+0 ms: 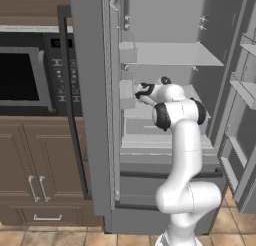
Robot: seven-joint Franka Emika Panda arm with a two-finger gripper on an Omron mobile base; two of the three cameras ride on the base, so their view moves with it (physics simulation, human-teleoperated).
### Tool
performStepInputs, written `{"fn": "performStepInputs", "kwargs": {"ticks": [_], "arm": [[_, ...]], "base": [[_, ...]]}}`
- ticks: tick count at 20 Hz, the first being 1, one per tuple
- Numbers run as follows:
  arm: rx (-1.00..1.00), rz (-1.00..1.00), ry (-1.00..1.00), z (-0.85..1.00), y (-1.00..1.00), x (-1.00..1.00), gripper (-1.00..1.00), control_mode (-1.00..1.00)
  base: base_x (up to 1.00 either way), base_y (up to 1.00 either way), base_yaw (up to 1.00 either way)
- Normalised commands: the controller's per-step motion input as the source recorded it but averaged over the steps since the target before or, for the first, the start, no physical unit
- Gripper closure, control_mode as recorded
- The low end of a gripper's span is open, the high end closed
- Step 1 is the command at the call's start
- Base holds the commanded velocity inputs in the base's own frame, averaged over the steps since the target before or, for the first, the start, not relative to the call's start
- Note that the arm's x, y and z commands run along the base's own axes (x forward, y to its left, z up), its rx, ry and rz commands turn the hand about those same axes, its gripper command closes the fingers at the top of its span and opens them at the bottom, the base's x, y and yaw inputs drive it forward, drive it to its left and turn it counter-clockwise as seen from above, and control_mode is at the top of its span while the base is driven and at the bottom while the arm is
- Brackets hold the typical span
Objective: Take the cheese, chicken drumstick, and lime from the fridge and place them on the plate on the dining counter to create an appetizer plate.
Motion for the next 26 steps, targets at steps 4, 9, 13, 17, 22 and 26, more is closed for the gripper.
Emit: {"fn": "performStepInputs", "kwargs": {"ticks": [4, 9, 13, 17, 22, 26], "arm": [[0.0, 0.0, 0.0, -0.11, 0.06, 0.25, -1.0, -1.0], [0.0, 0.0, 0.0, -0.24, 0.0, 0.23, -1.0, -1.0], [0.0, 0.0, 0.0, -0.3, 0.0, 0.04, -1.0, -1.0], [-0.02, 0.0, 0.0, -0.38, 0.0, -0.01, -1.0, -1.0], [-0.05, 0.0, -0.01, -0.55, 0.0, -0.25, -1.0, -1.0], [-0.07, 0.0, -0.05, -0.59, 0.0, -0.16, -1.0, -1.0]], "base": [[0.0, 0.0, 0.0], [0.0, 0.0, 0.0], [0.0, 0.0, 0.0], [0.0, 0.0, 0.0], [0.0, 0.0, 0.0], [0.0, 0.0, 0.0]]}}
